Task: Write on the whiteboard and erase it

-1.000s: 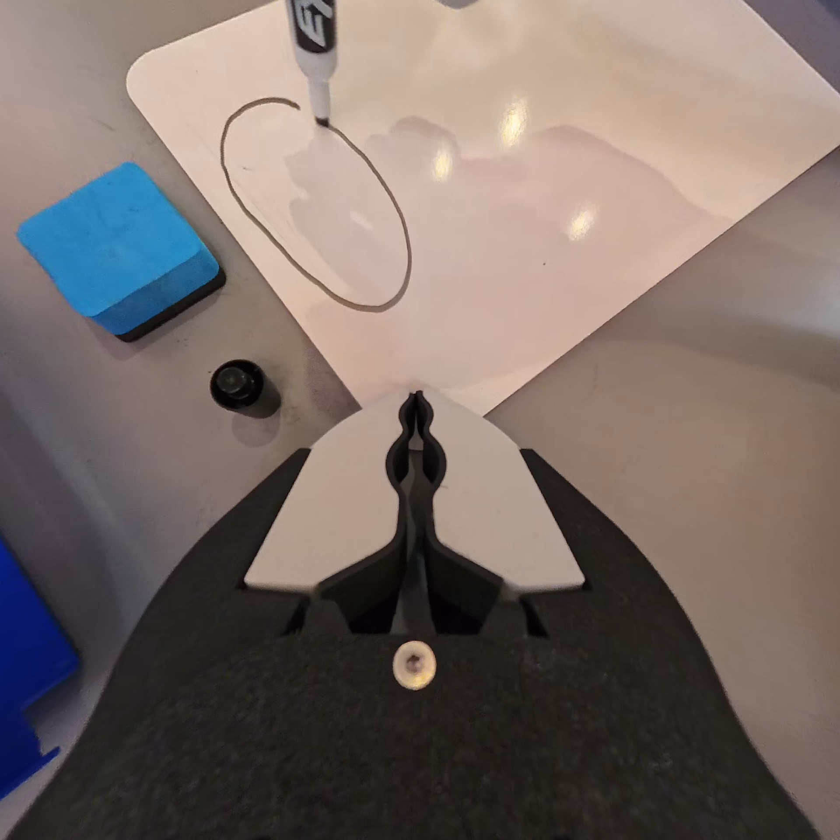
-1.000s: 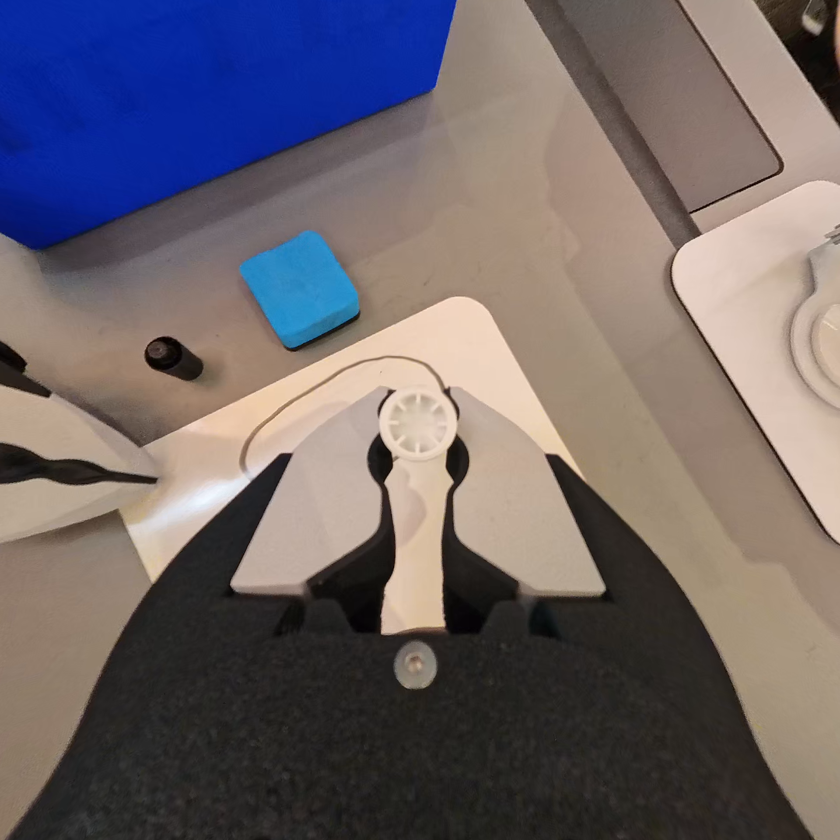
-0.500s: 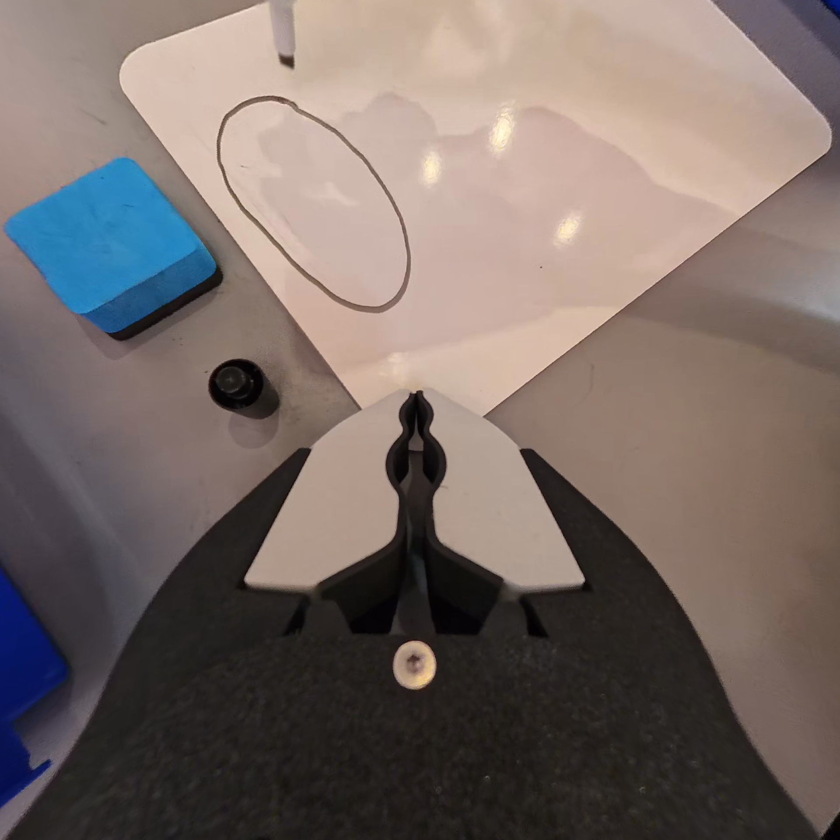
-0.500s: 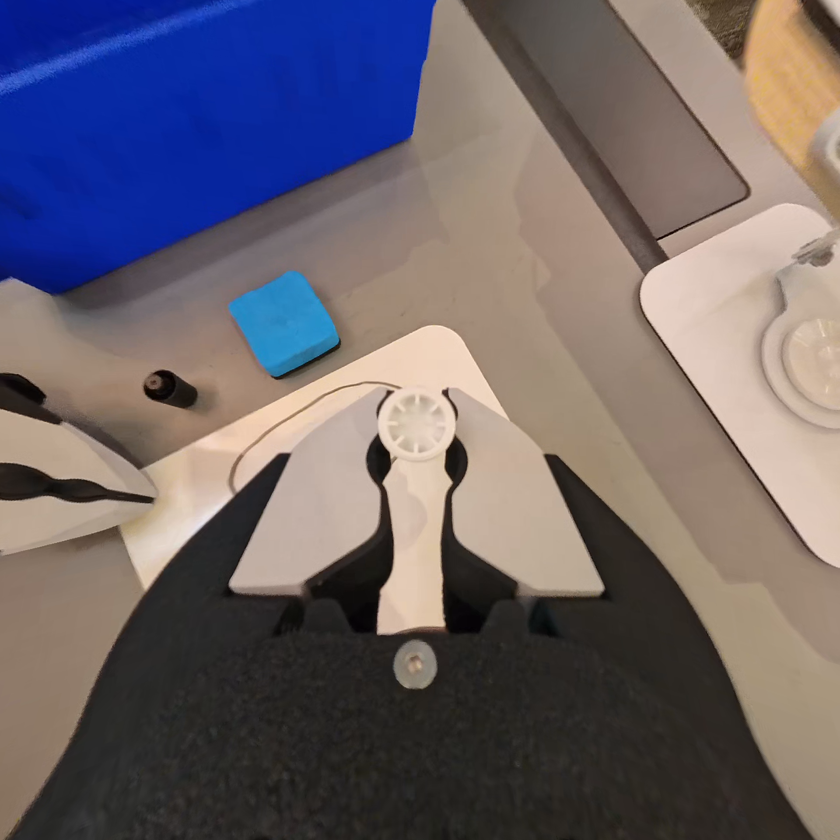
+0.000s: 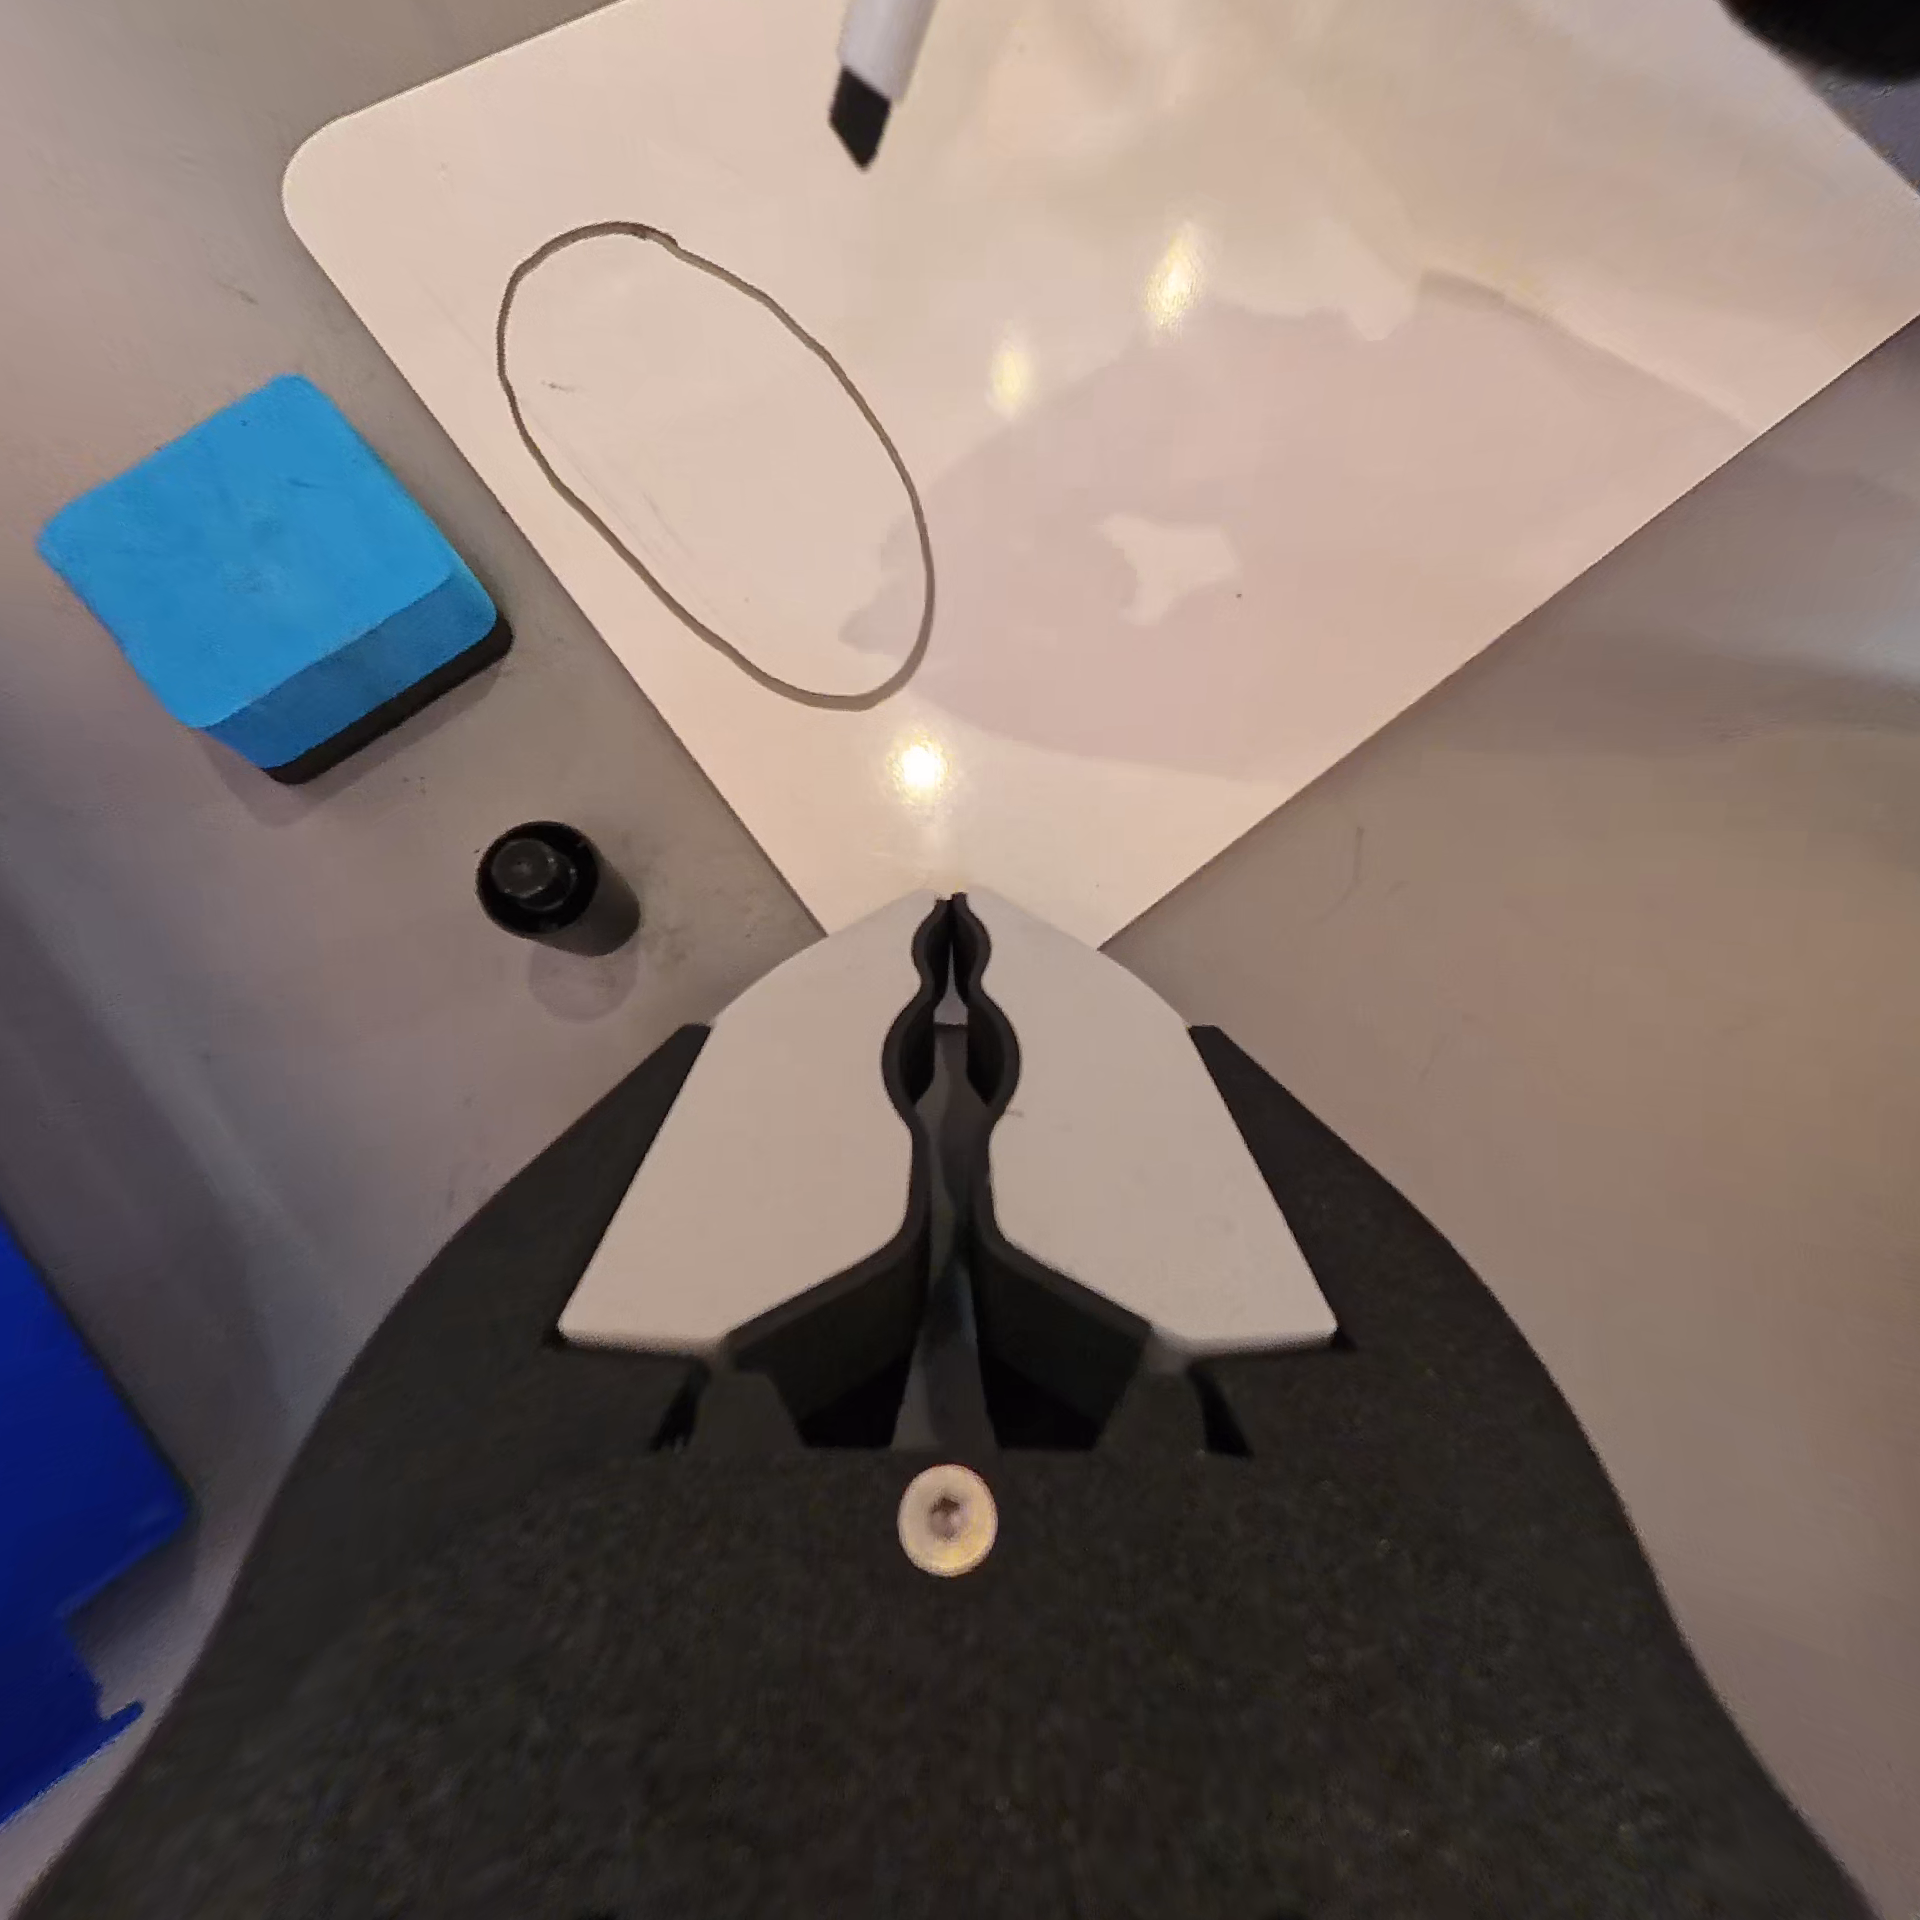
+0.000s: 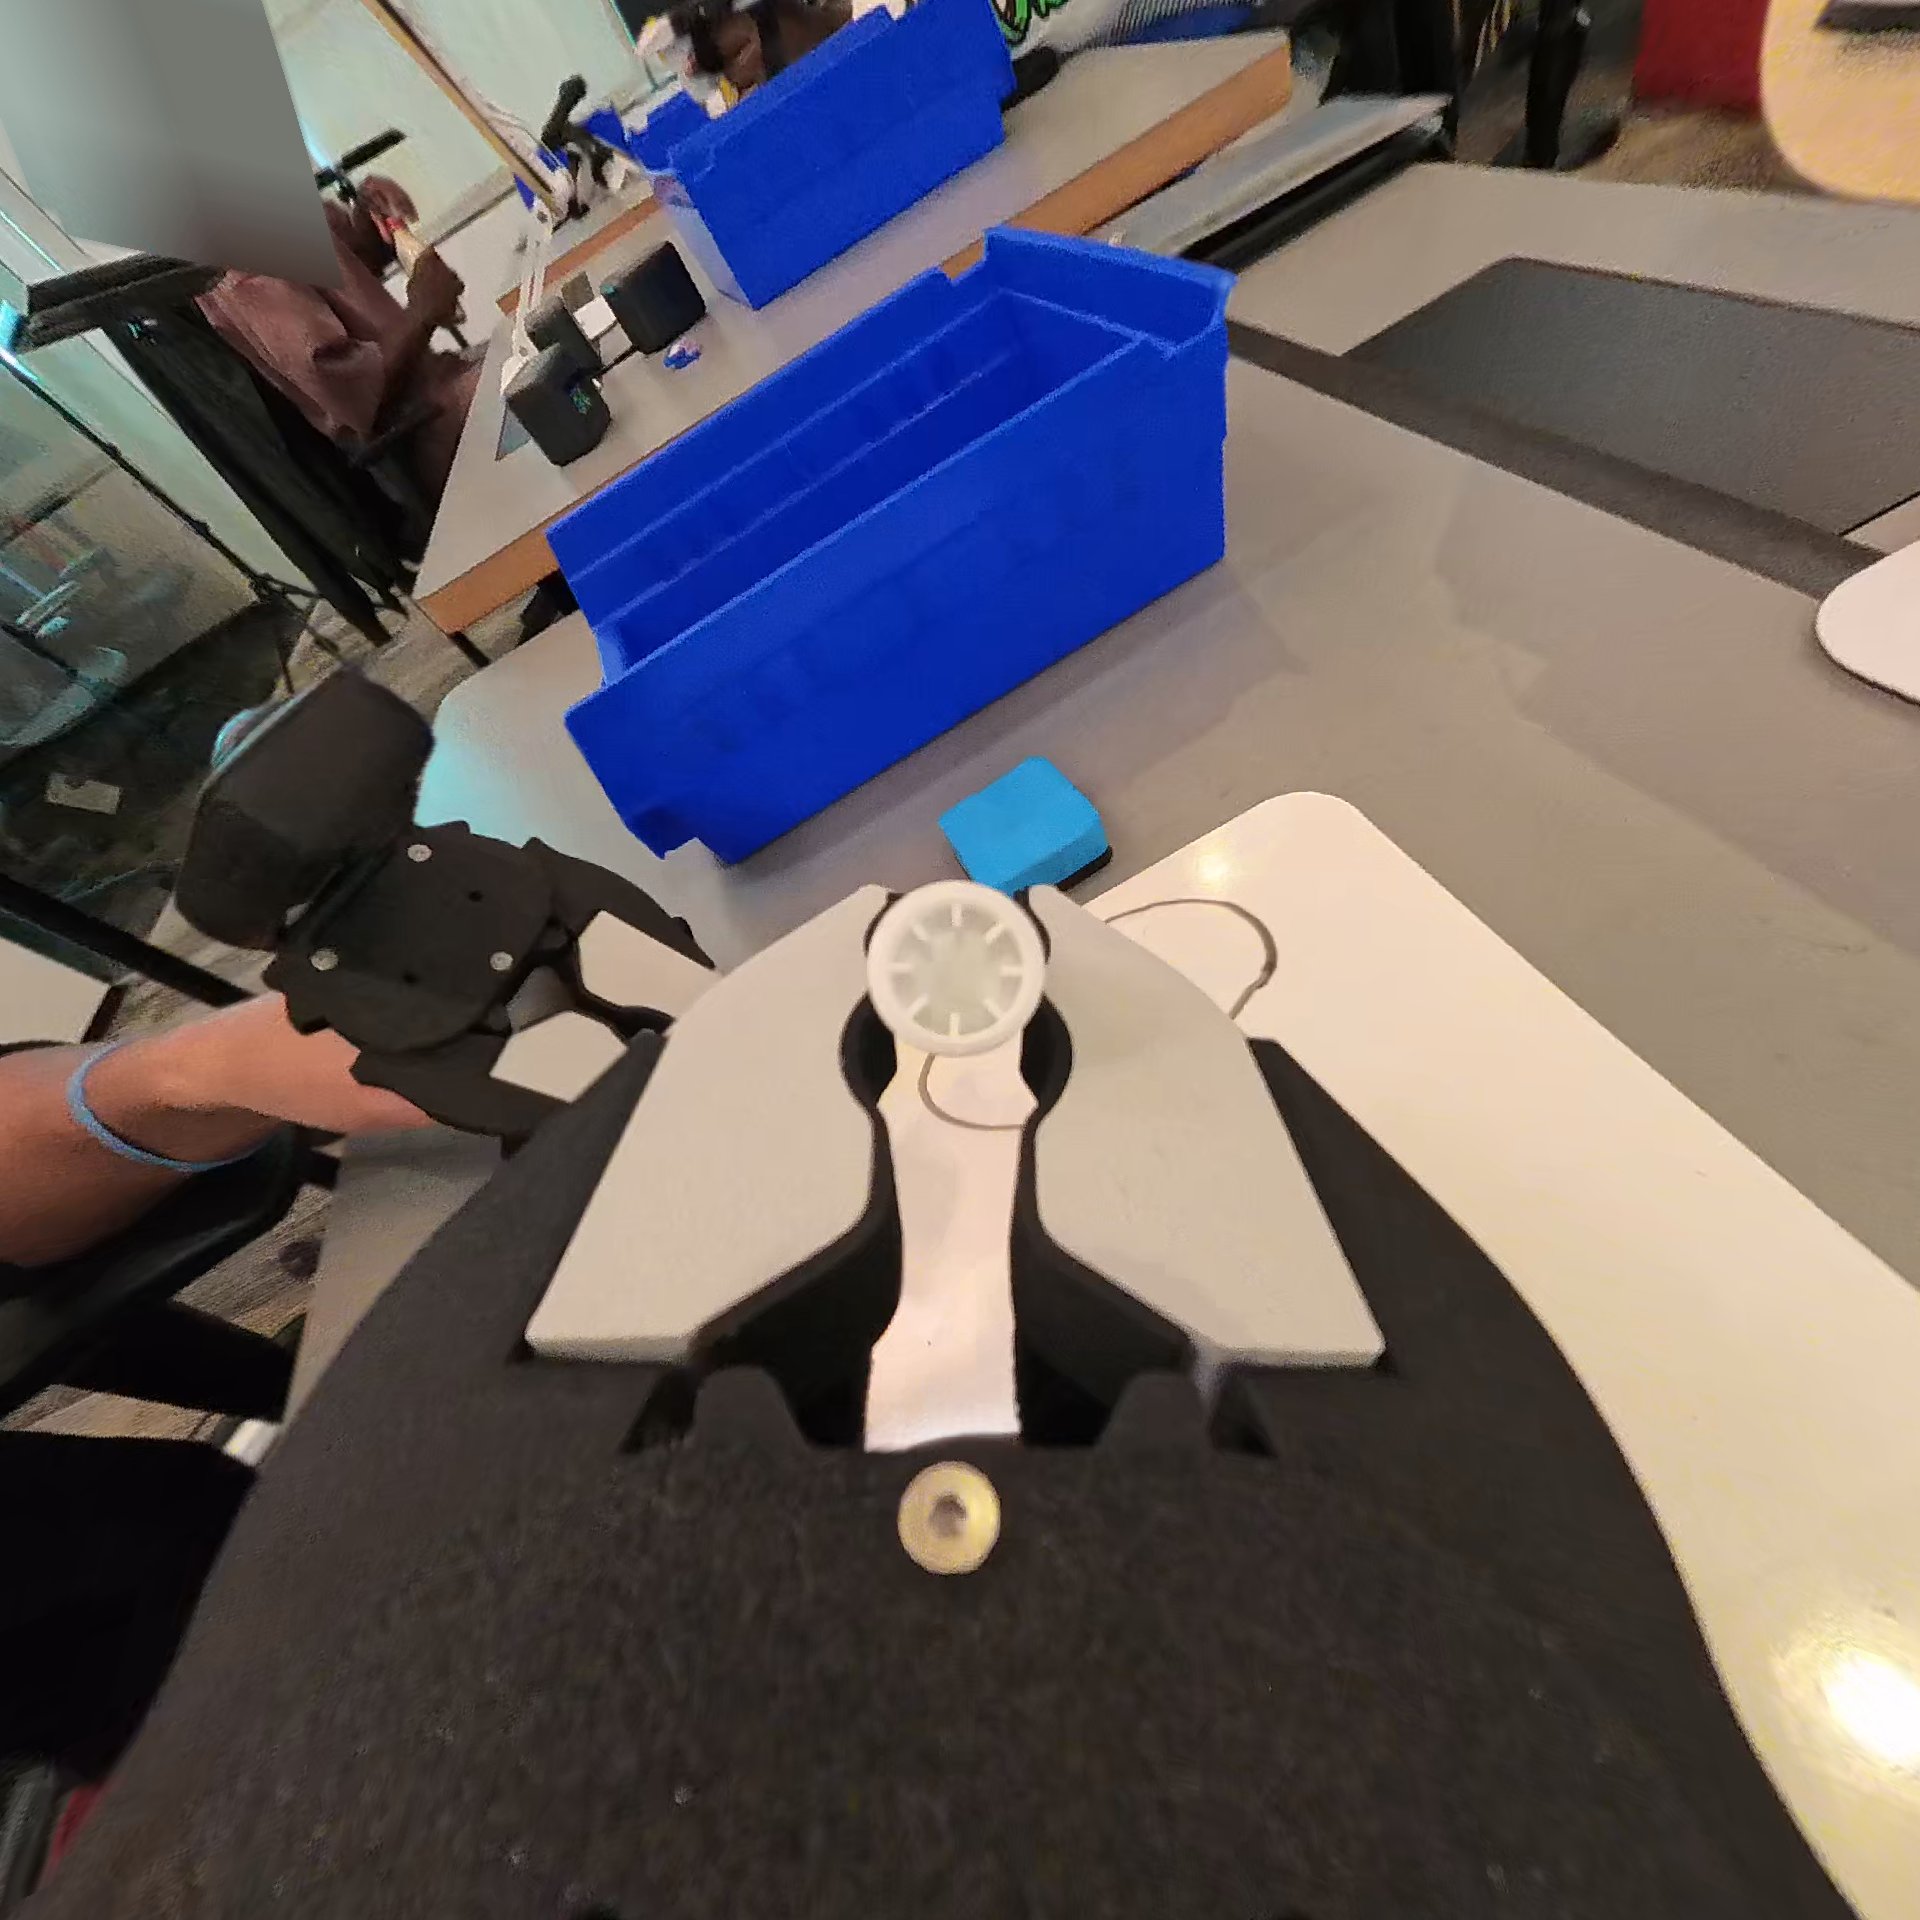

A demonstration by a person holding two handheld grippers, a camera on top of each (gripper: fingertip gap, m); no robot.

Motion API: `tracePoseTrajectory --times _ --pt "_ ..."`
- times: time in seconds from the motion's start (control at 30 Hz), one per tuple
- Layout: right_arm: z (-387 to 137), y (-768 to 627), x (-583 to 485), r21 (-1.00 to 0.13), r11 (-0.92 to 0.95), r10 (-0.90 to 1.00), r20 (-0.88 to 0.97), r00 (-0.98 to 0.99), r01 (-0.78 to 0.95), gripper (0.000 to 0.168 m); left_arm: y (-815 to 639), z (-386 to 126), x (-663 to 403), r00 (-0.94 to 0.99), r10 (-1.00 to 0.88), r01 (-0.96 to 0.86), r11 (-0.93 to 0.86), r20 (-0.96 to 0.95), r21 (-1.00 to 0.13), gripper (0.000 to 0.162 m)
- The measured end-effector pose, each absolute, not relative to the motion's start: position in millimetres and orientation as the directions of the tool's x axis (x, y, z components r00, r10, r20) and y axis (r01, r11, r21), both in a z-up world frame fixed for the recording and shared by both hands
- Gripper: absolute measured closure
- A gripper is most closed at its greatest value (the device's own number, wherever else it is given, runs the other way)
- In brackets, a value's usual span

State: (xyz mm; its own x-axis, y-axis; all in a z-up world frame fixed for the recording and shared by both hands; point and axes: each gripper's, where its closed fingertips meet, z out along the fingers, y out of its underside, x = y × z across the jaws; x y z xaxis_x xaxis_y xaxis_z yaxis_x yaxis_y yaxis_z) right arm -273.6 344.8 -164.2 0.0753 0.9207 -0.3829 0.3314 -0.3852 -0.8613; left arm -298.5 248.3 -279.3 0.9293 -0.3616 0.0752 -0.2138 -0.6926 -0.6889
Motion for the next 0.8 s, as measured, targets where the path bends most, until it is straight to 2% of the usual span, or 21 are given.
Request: tracePoseTrajectory --times 0.1,0.2,0.4,0.67,0.8 --pt "-166 339 -269 -0.904 -0.334 0.942 -0.322 0.089 0.267 0.149 248 -279 -299 0.930 -0.361 -0.212 -0.692 0.076 -0.690 0.162" --pt "-173 350 -263 -0.928 -0.270 0.956 -0.225 0.190 0.255 0.149 247 -279 -299 0.929 -0.360 -0.209 -0.693 0.080 -0.690 0.162" --pt "-209 388 -264 -0.826 -0.236 0.918 -0.017 0.397 0.512 0.149 247 -279 -298 0.930 -0.360 -0.217 -0.691 0.069 -0.690 0.162" --pt "-219 409 -294 -0.673 -0.176 0.940 0.103 0.326 0.719 0.149 248 -279 -298 0.928 -0.362 -0.205 -0.690 0.086 -0.695 0.162" --pt "-221 411 -298 -0.575 -0.037 0.959 0.211 0.191 0.817 0.148 247 -279 -298 0.926 -0.366 -0.201 -0.690 0.096 -0.695 0.162"
